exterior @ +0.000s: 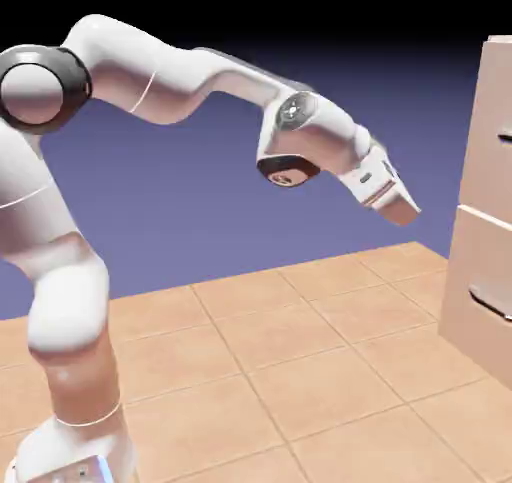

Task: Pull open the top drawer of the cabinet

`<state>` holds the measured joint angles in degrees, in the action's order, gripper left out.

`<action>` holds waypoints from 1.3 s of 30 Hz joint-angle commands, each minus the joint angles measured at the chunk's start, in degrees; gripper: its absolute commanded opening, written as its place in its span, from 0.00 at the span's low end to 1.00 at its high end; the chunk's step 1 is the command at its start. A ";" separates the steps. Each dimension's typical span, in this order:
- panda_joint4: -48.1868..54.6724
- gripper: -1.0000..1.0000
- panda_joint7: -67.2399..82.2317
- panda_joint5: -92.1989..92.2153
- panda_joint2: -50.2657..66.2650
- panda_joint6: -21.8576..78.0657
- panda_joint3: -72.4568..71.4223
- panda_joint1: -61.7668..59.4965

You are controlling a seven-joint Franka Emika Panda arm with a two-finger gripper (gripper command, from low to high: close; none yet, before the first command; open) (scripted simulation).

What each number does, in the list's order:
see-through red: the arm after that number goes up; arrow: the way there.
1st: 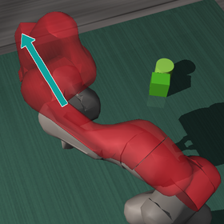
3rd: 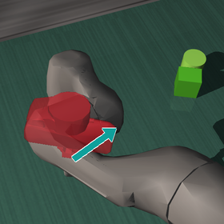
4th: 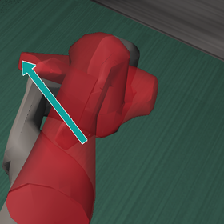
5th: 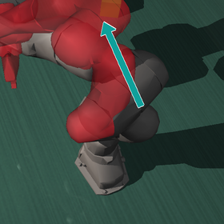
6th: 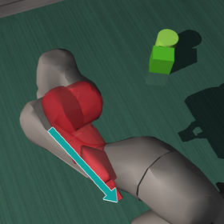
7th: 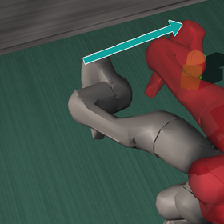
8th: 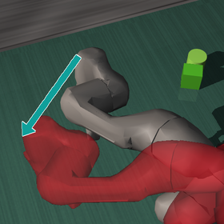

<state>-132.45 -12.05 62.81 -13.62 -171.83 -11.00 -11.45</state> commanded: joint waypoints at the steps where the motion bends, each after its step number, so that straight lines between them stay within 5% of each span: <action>1: 1.13 0.50 1.21 2.49 0.76 0.09 -0.44 -0.48; 39: 44.17 0.50 47.04 97.18 29.45 3.38 -17.02 -18.79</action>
<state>-88.28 34.99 159.99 15.83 -168.45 -28.02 -30.24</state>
